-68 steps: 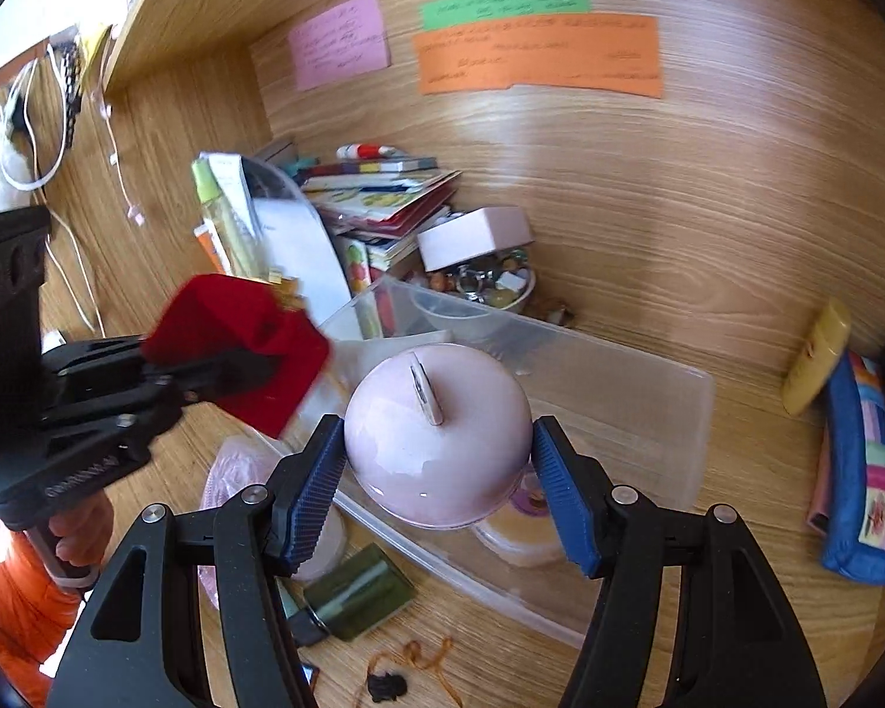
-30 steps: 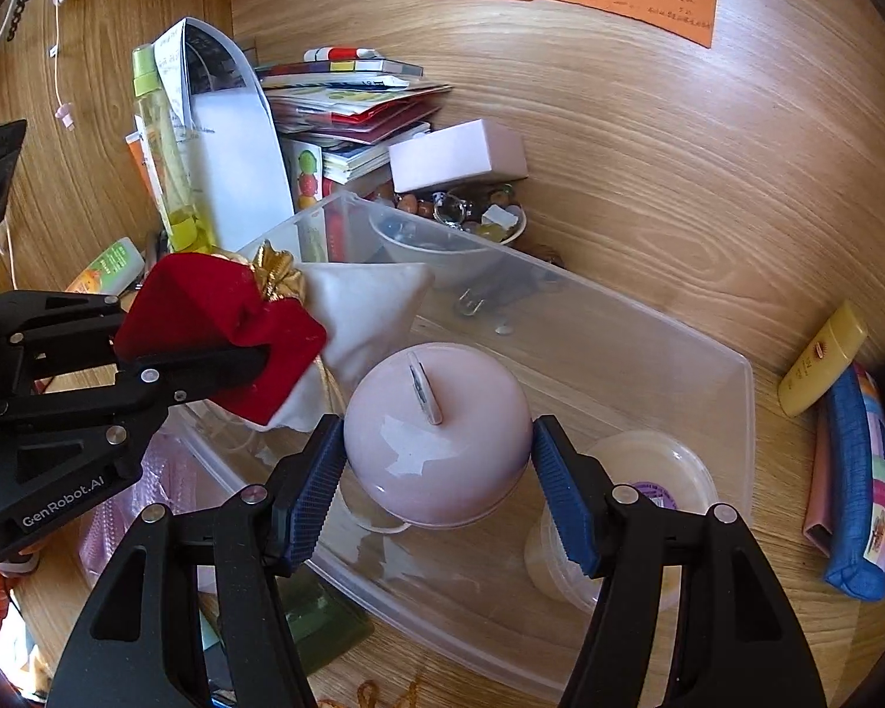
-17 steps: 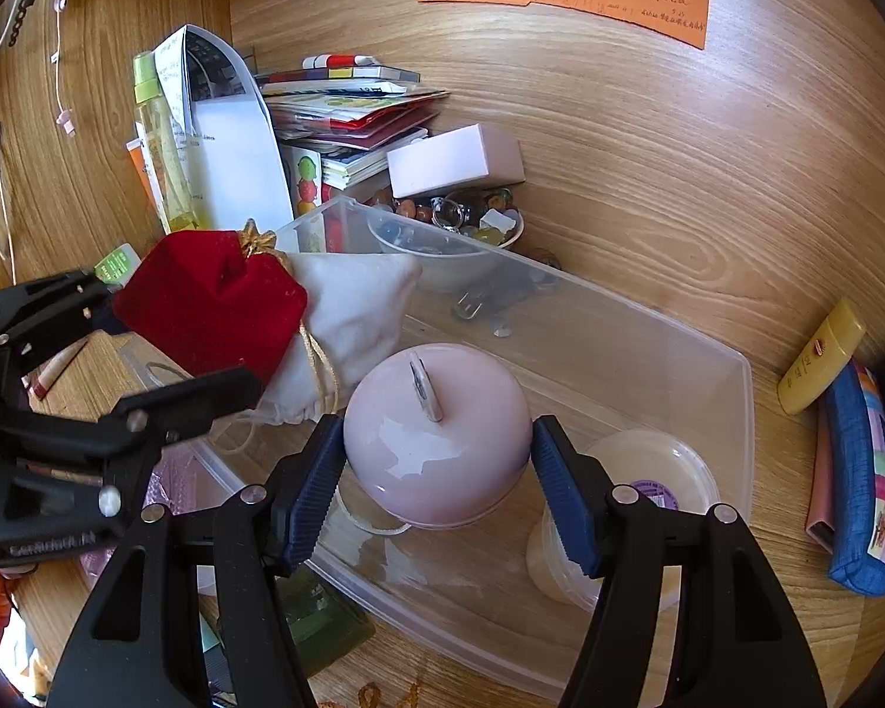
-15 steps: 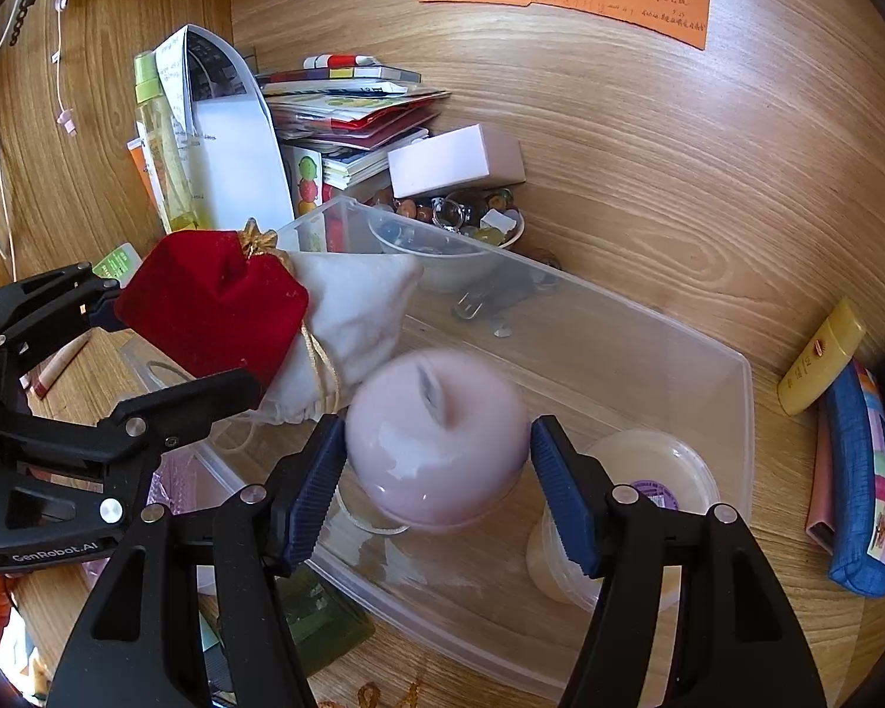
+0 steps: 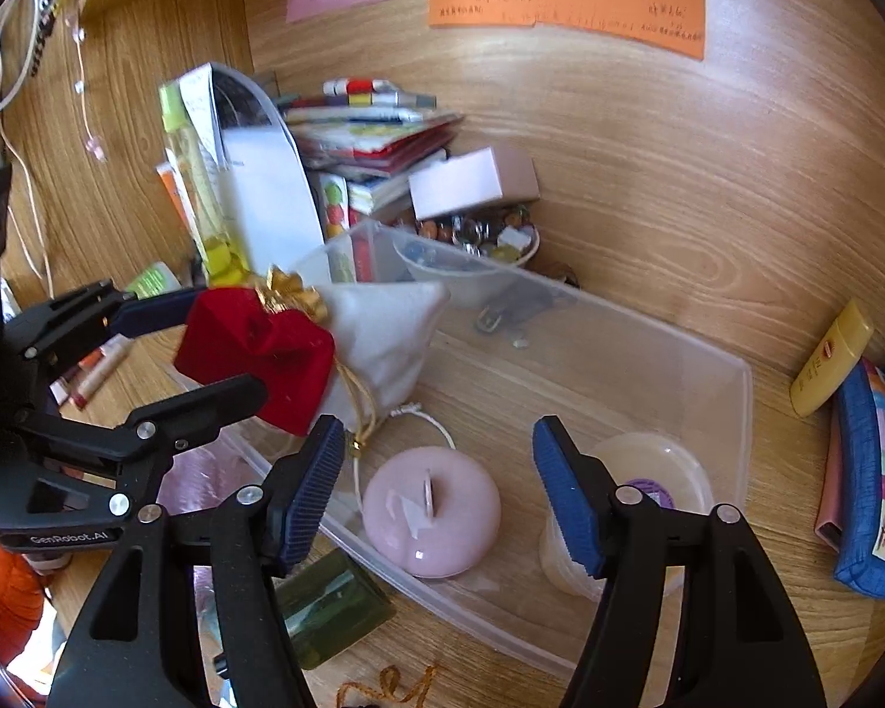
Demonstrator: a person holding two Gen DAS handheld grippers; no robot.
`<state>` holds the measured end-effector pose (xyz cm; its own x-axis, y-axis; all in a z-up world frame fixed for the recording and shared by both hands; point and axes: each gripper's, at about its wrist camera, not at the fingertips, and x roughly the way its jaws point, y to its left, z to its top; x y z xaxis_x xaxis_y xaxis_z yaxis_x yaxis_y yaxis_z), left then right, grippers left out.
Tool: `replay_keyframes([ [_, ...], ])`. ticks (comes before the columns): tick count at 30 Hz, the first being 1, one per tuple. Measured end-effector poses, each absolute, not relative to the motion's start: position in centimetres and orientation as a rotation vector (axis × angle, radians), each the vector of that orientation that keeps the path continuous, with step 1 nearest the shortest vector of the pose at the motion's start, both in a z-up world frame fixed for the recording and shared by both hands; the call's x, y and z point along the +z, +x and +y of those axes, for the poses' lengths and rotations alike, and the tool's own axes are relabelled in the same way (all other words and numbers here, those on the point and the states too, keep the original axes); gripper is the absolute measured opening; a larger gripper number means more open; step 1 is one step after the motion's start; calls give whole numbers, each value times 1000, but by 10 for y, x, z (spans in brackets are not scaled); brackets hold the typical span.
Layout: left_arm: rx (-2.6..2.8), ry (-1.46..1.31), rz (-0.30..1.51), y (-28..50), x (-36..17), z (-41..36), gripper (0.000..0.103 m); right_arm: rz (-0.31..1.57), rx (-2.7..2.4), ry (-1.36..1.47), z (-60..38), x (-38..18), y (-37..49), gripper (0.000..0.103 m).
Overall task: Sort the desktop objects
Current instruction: 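Lower the red pouch into the clear box with the left gripper while the right gripper lowers the pink jar, then grasp the bagged pink rope with the left gripper while the right grasps the gourd charm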
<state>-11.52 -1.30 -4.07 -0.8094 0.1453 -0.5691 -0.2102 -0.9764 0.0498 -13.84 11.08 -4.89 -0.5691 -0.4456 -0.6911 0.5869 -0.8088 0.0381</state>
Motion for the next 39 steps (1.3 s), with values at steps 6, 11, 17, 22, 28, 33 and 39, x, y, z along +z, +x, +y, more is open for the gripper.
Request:
replay_keyframes([
  [6,2834,-885,145,-103,-34,-16,71,212,-2377,923,120,-32,-134,73],
  [11,2864,-855,145,-87,-24,-21,85,218,-2412,887,127,-21,-122,76],
  [17,2893,-858,109,-74,-15,-29,94,243,-2453,856,148,-16,-99,76],
  [22,2895,-931,99,-67,-24,-26,96,249,-2479,857,170,-18,-82,77],
  [28,2869,-1033,178,-60,-52,-8,96,254,-2503,877,197,-29,-64,84],
  [33,2808,-1087,162,-51,-68,-4,96,235,-2498,938,216,-47,-54,84],
  [39,2752,-1161,98,-48,-78,-2,96,239,-2498,1012,231,-72,-42,83],
])
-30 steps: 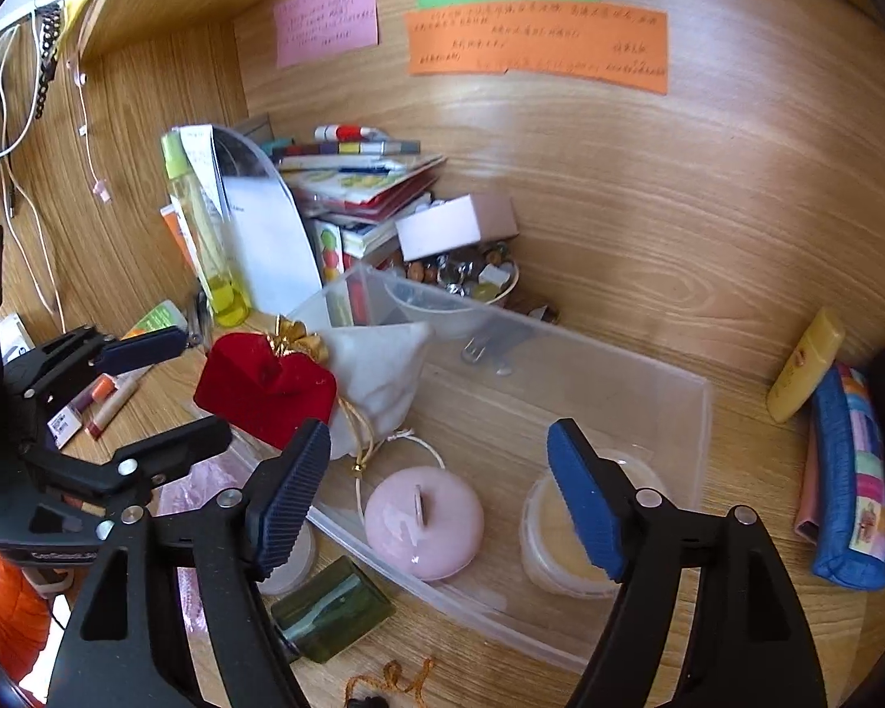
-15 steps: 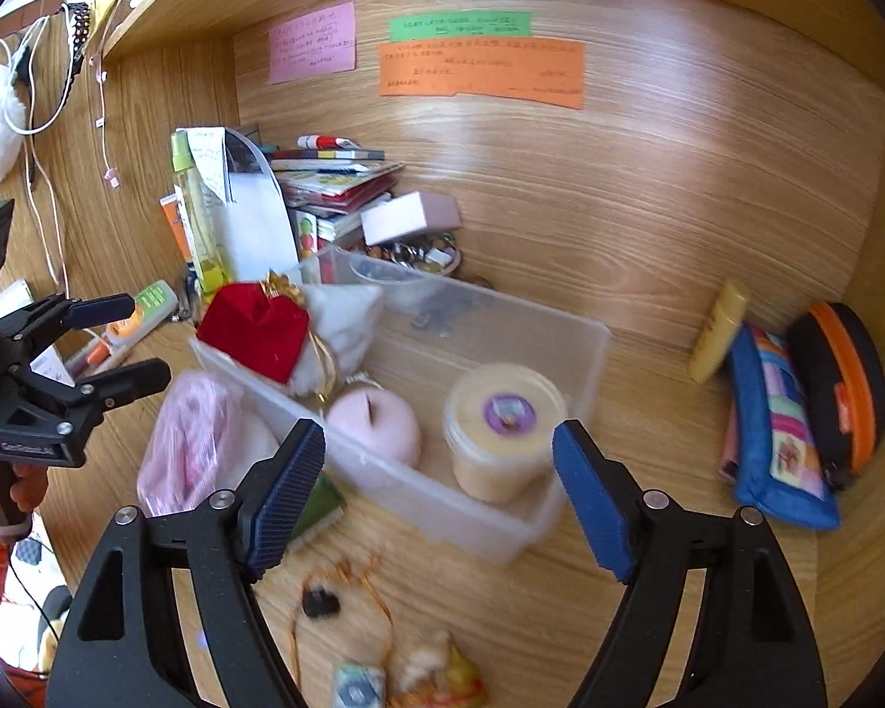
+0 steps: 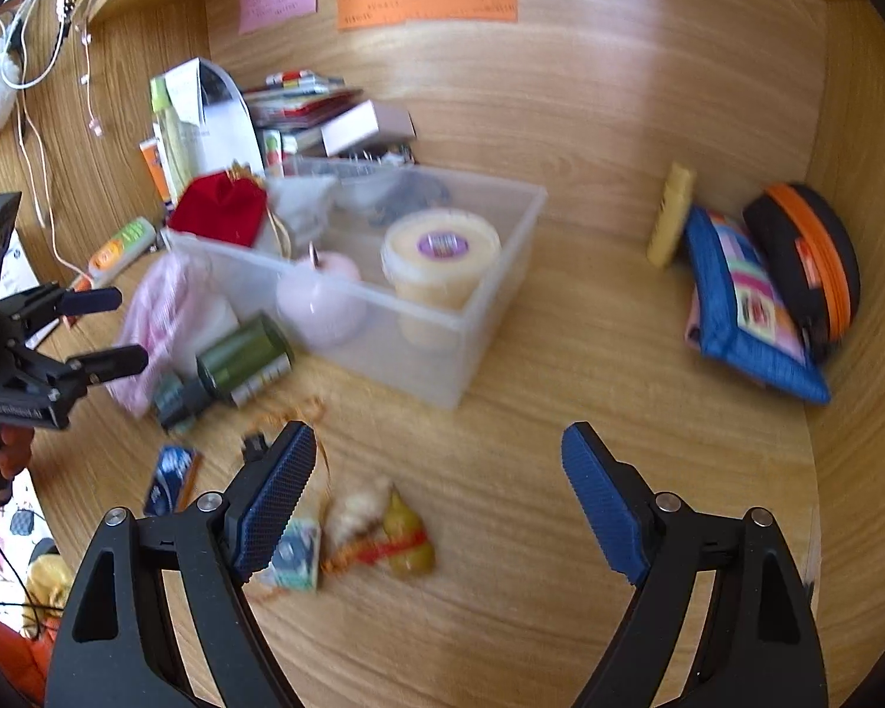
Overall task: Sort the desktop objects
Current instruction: 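Grasp the bagged pink rope with the left gripper while the right grasps the gourd charm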
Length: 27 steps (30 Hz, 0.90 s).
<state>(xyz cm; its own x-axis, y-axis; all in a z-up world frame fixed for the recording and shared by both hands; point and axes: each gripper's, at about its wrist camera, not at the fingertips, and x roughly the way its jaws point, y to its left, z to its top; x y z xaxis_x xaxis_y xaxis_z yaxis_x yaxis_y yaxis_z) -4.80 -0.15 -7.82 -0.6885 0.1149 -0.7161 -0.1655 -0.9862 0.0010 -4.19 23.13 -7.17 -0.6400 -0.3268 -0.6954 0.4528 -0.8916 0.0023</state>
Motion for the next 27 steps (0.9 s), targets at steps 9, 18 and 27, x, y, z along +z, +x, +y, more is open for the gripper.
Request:
replay_keyframes([
  [9,2753,-1216,102,-59,-90,7,96,300,-2422,1074,236,-95,-29,59],
  [18,2743,-1276,64,-70,-100,7,96,363,-2344,1125,227,-111,-26,28],
  [27,2752,-1262,72,-69,-101,5,78,356,-2374,1104,230,-112,-30,18],
])
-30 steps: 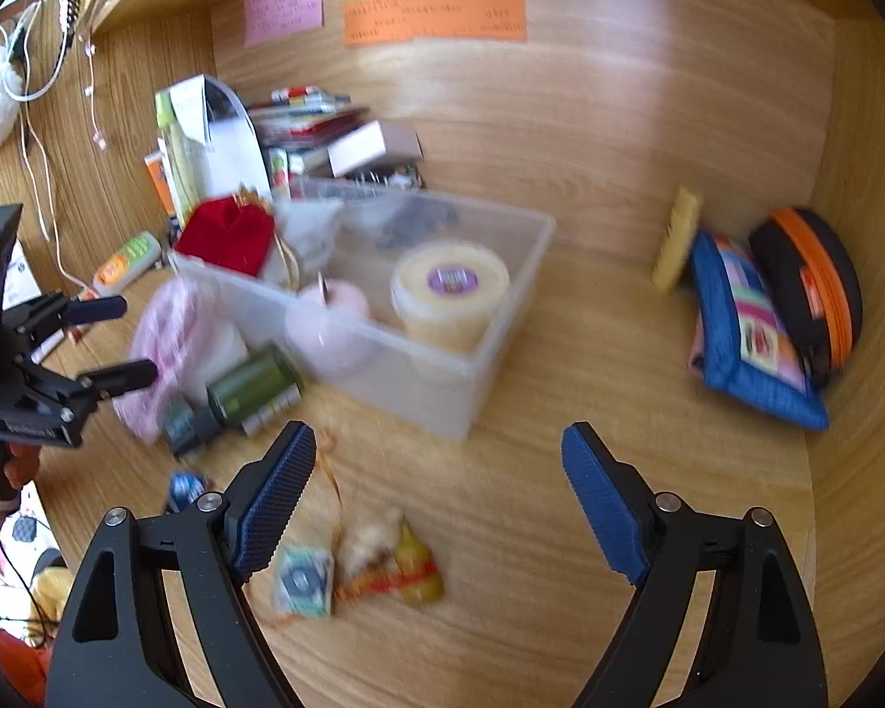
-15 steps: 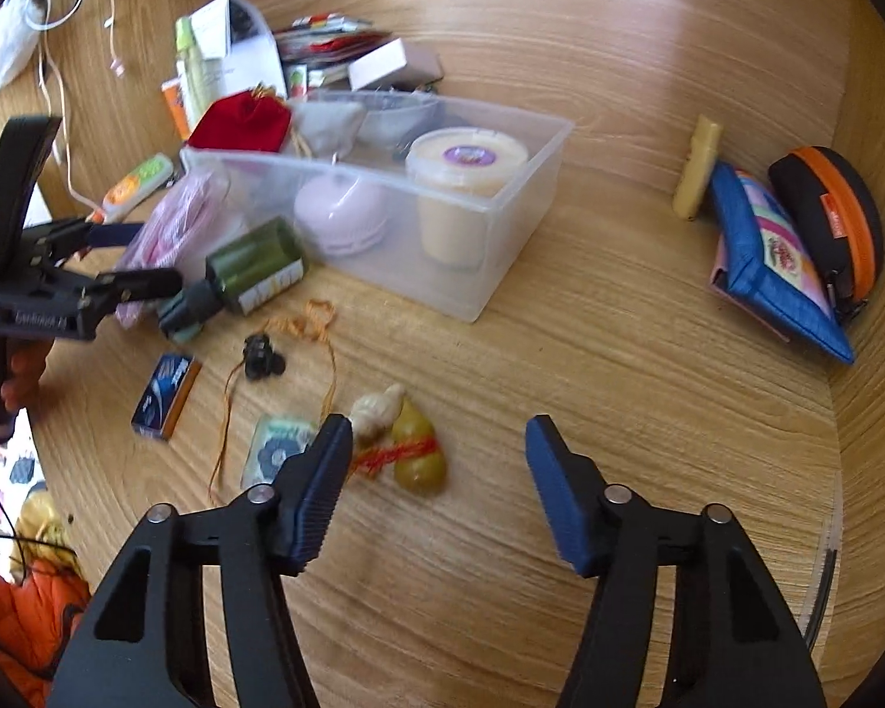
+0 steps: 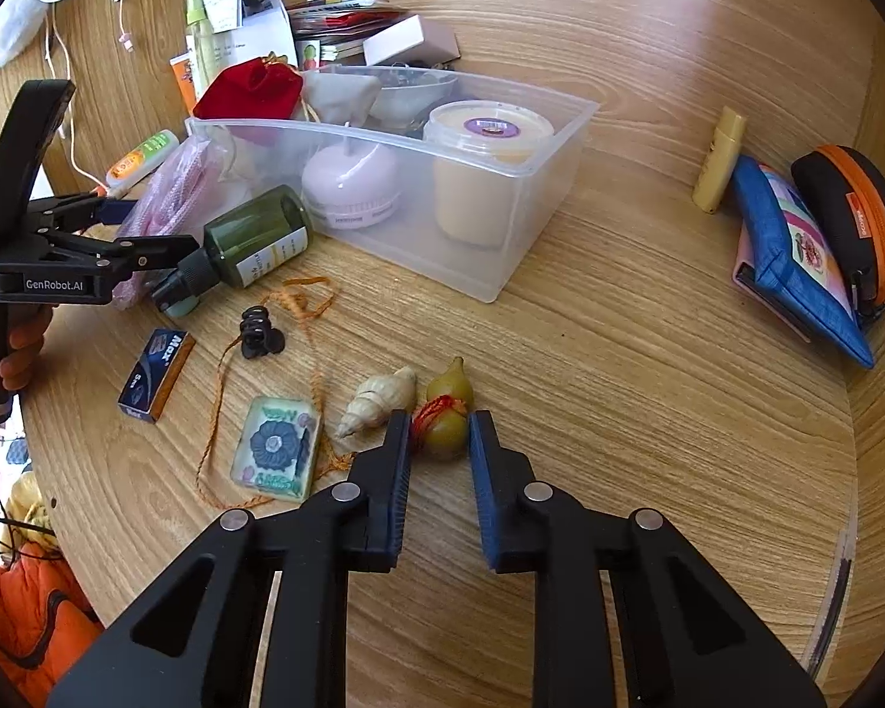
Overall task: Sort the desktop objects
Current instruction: 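Grasp the bagged pink rope with the left gripper while the right grasps the gourd charm, then place the pink rope bag in the box with the left gripper while the right lowers the gourd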
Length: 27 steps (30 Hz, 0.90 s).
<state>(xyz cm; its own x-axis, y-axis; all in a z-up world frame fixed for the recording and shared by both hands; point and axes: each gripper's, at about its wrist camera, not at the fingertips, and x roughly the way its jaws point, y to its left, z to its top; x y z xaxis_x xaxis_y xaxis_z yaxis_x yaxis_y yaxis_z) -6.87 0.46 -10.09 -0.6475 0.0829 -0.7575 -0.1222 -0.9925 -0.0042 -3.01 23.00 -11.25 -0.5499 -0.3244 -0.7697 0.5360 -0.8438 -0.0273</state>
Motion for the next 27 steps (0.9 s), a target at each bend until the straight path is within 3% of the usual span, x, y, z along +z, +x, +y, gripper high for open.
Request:
replay_keyframes([
  [10,2773,-1194,104,-59,-97,5,58,269,-2474,1044,246,-90,-35,18],
  [27,2860,-1043,-35,-37,-72,-19,56,265,-2568,820,236,-26,-42,18],
])
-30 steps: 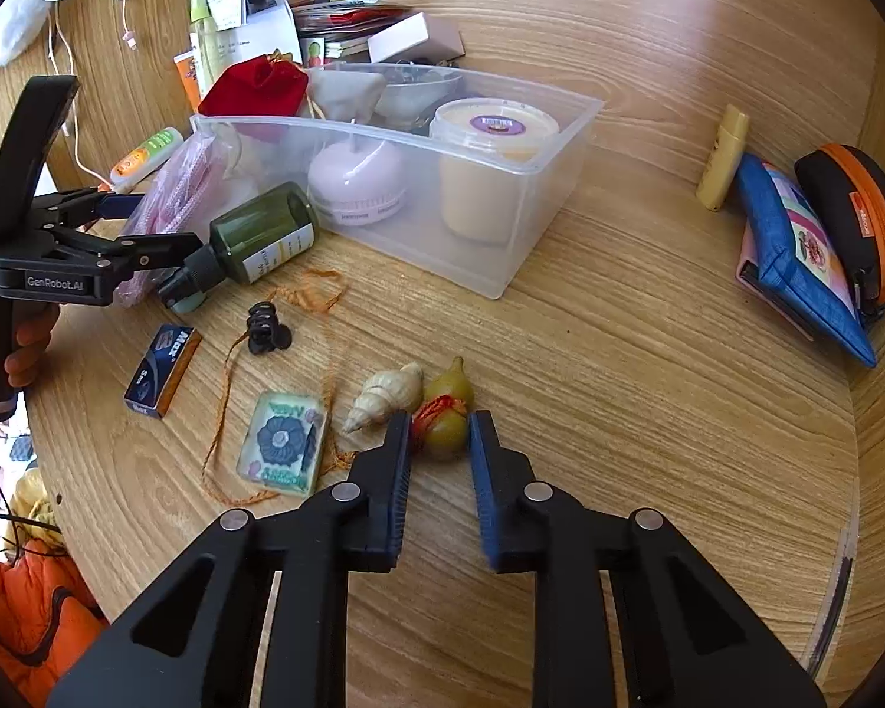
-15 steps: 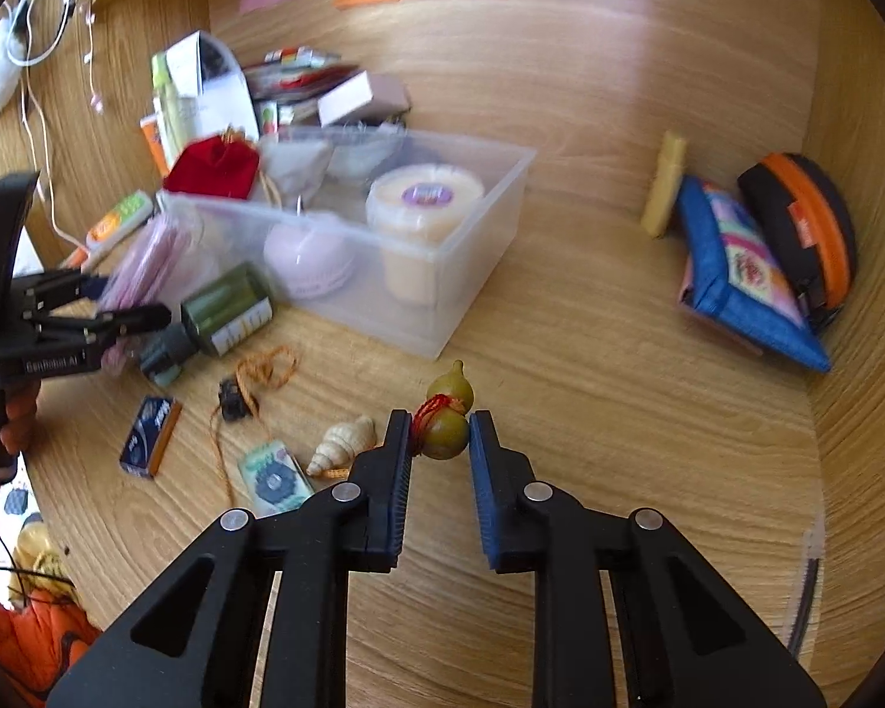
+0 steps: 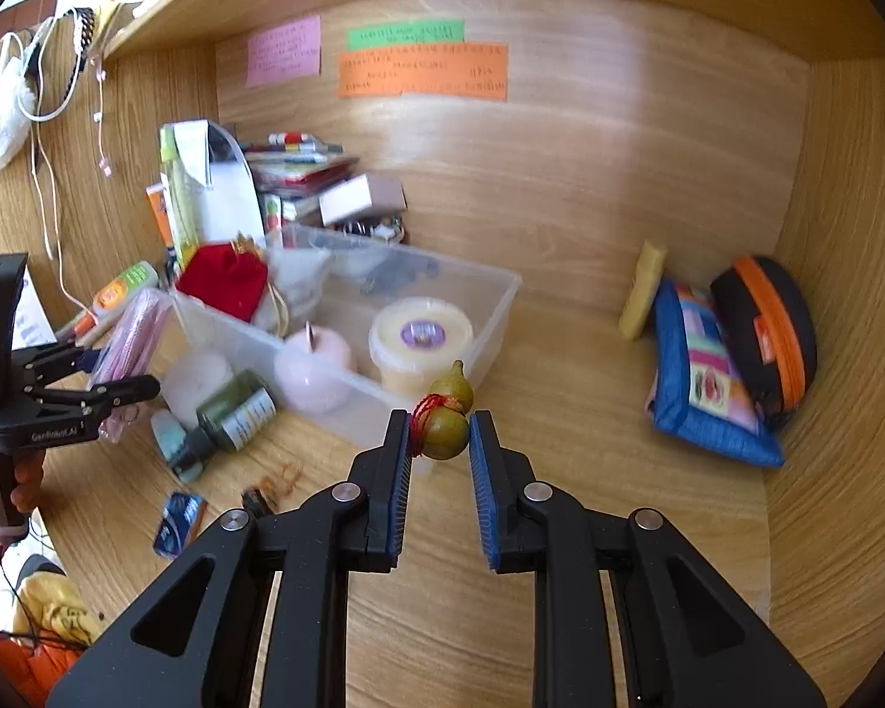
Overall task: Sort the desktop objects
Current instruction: 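Place the pink rope bag in the box with the left gripper while the right lowers the gourd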
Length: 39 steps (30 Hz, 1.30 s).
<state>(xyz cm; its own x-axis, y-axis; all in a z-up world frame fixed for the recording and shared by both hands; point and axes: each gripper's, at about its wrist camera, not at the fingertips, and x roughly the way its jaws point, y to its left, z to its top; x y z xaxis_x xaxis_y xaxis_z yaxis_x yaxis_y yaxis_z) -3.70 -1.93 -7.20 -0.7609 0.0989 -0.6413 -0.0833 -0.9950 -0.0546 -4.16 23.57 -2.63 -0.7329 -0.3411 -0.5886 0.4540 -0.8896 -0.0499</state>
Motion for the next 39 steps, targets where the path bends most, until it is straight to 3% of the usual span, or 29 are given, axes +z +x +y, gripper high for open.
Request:
replay_keyframes([
  [23,2873,-836,-69,-44,-8,-18,56,222,-2542,601,171,34,-86,18],
  [39,2794,-873,-85,-109,-1,16,56,91,-2430,790,160,-19,-136,18],
])
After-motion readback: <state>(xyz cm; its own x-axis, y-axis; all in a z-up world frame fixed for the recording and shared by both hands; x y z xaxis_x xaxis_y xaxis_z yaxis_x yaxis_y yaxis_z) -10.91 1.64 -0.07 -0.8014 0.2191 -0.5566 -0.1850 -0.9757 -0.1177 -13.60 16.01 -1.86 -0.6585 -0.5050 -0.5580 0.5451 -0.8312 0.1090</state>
